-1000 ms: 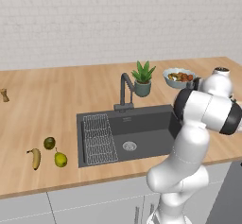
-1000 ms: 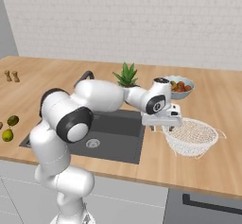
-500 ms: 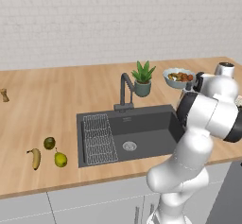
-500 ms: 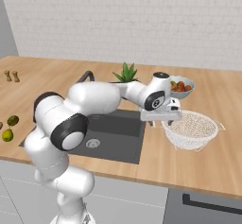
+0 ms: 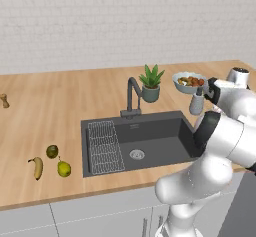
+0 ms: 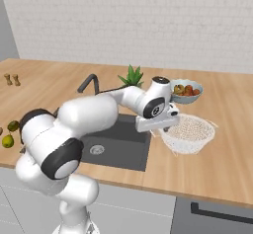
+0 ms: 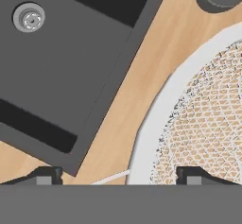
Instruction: Put the colander in the sink, put the banana, pear, kiwi in the colander, and turn on the sink faucet and pour water over the colander.
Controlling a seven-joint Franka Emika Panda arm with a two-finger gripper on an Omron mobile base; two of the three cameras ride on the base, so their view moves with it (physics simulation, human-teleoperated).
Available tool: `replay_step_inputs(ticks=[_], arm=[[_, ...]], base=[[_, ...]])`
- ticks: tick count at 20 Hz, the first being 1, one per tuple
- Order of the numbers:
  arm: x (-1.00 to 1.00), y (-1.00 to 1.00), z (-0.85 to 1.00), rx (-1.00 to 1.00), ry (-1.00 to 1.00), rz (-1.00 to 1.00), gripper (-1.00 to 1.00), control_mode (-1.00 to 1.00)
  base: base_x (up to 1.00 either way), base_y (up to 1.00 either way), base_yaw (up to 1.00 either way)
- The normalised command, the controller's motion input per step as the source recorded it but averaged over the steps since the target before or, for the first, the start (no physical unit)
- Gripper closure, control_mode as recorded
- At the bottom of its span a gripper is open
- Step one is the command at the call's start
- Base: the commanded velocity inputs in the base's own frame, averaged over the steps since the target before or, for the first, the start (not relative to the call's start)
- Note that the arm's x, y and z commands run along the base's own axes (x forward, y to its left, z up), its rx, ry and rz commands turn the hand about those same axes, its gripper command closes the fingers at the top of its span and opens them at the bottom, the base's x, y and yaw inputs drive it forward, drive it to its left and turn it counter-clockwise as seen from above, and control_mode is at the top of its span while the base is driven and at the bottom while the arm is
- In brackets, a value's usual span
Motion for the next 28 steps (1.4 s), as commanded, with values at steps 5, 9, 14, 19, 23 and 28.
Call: replay_step_inputs(ticks=[5,9,14,19,23,28], arm=[[-0.5,0.66,0.0,0.0,0.0,0.26,1.0,-1.0],[-0.32,0.73,0.0,0.0,0.0,0.22,1.0,-1.0],[-0.15,0.68,0.0,0.0,0.0,0.26,1.0,-1.0],[0.03,0.41,0.0,0.02,0.0,0.28,1.0,-1.0],[0.06,0.31,0.0,0.03,0.0,0.32,1.0,-1.0],[0.09,0.39,0.0,0.01,0.02,0.27,1.0,-1.0]], base=[[0.0,0.0,0.0],[0.0,0.0,0.0],[0.0,0.0,0.0],[0.0,0.0,0.0],[0.0,0.0,0.0],[0.0,0.0,0.0]])
